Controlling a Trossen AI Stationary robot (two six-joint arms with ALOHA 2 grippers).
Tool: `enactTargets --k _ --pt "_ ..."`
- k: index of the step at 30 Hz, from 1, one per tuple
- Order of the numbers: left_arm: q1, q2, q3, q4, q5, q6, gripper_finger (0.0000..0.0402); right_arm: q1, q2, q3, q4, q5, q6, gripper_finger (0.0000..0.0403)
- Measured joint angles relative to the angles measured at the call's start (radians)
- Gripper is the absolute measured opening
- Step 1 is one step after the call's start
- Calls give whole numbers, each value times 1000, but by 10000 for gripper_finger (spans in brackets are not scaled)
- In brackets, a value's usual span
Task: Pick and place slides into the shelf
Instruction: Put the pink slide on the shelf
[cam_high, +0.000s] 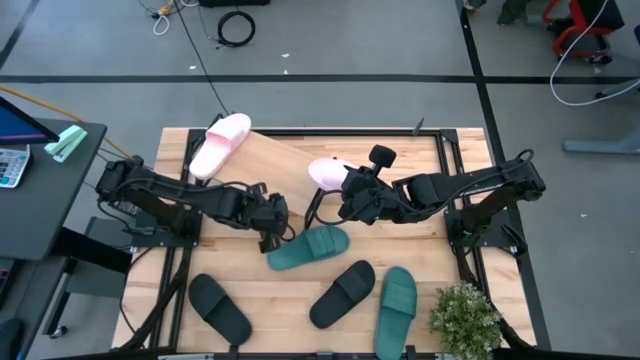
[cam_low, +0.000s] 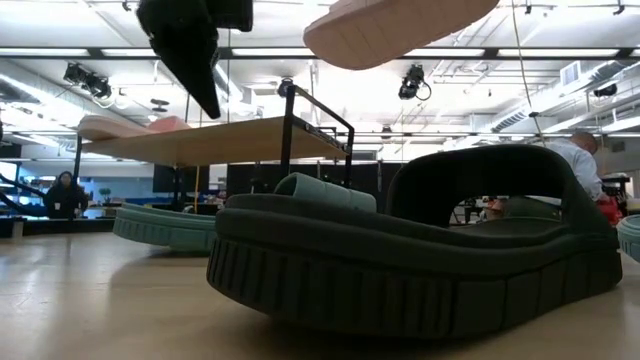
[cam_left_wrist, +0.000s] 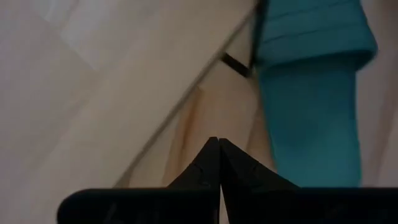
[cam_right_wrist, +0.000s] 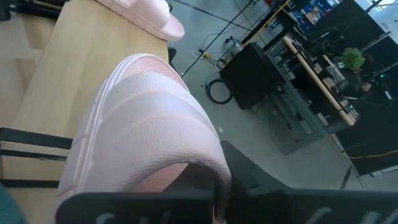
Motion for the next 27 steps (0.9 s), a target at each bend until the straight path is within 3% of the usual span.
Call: enactTargets --k 11,18,27 --pt "105 143 0 125 7 74 6 0 0 0 0 1 -16 7" --pt "195 166 0 222 -10 157 5 0 -1 0 0 4 -17 7" --pt "369 166 0 369 -21 203 5 0 -8 0 -20 142 -19 7"
